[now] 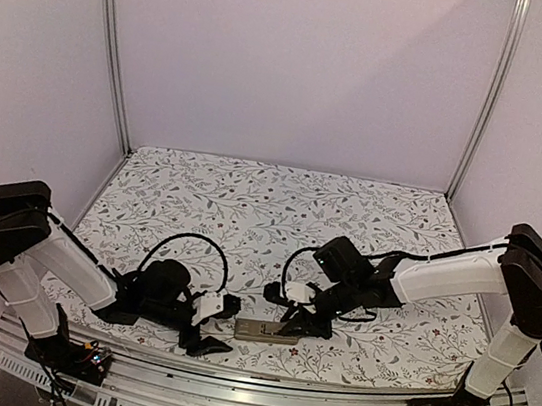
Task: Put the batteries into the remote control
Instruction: Place the battery cover on the remote control without the battery cover.
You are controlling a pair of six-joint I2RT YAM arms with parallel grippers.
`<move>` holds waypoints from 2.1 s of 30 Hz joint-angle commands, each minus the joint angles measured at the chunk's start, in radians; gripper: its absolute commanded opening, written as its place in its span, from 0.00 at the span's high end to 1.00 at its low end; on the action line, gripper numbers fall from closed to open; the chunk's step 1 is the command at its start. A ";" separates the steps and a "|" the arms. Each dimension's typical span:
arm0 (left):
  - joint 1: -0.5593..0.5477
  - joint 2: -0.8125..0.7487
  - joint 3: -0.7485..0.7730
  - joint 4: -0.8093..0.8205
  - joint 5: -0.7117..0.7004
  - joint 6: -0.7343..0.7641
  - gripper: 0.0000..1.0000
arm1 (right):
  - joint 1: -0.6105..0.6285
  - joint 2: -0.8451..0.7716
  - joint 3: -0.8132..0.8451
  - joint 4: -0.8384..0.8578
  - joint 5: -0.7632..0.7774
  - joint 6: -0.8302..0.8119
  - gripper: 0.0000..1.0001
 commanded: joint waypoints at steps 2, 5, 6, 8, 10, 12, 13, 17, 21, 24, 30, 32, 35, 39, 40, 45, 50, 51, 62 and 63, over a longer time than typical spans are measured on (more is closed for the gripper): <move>0.003 -0.014 -0.025 0.073 0.003 -0.006 0.21 | 0.001 0.039 0.021 0.007 0.019 -0.012 1.00; 0.009 -0.010 -0.023 0.088 0.018 -0.014 0.22 | 0.000 0.048 0.032 0.010 0.012 -0.019 1.00; 0.011 -0.005 -0.020 0.087 0.022 -0.016 0.22 | 0.000 0.050 0.034 0.010 0.003 -0.017 1.00; 0.011 0.002 -0.015 0.085 0.026 -0.015 0.25 | 0.001 0.046 0.025 0.014 -0.010 -0.011 1.00; 0.013 0.003 -0.012 0.085 0.028 -0.015 0.29 | 0.001 0.032 0.005 0.031 -0.009 -0.005 1.00; 0.014 0.000 -0.010 0.084 0.036 -0.014 0.32 | 0.001 0.020 -0.009 0.043 -0.012 -0.001 1.00; 0.015 0.000 -0.009 0.084 0.041 -0.013 0.33 | 0.002 0.015 -0.009 0.045 -0.018 0.001 1.00; 0.017 0.007 -0.008 0.080 0.054 -0.019 0.35 | 0.001 0.008 -0.012 0.051 -0.028 0.013 1.00; 0.017 0.009 -0.008 0.075 0.059 -0.021 0.36 | 0.002 -0.003 -0.026 0.062 -0.026 0.037 1.00; 0.018 0.010 -0.005 0.072 0.060 -0.020 0.37 | 0.002 -0.025 -0.037 0.063 -0.024 0.048 1.00; 0.020 0.008 0.000 0.065 0.061 -0.018 0.37 | 0.001 -0.043 -0.055 0.073 -0.026 0.074 1.00; 0.019 0.008 -0.002 0.068 0.063 -0.019 0.37 | 0.001 -0.043 -0.059 0.087 -0.029 0.080 1.00; 0.020 0.012 -0.004 0.069 0.063 -0.023 0.37 | 0.001 -0.030 -0.052 0.107 -0.038 0.088 1.00; 0.021 0.010 -0.001 0.066 0.062 -0.021 0.37 | 0.002 -0.006 -0.045 0.126 -0.039 0.096 1.00; 0.021 0.010 -0.001 0.067 0.062 -0.022 0.37 | 0.002 -0.001 -0.045 0.127 -0.036 0.098 1.00; 0.025 0.015 -0.001 0.069 0.071 -0.022 0.38 | 0.026 0.020 -0.050 0.102 -0.010 0.080 1.00; 0.026 0.016 -0.004 0.072 0.073 -0.024 0.38 | 0.040 0.029 -0.064 0.098 0.043 0.068 1.00; 0.026 0.017 -0.002 0.072 0.075 -0.023 0.38 | 0.040 0.033 -0.063 0.096 0.051 0.071 1.00; 0.029 0.026 0.003 0.074 0.081 -0.023 0.39 | 0.040 0.008 -0.038 0.077 0.079 0.069 1.00; 0.029 0.027 0.004 0.073 0.083 -0.023 0.39 | 0.040 0.007 -0.032 0.074 0.079 0.065 1.00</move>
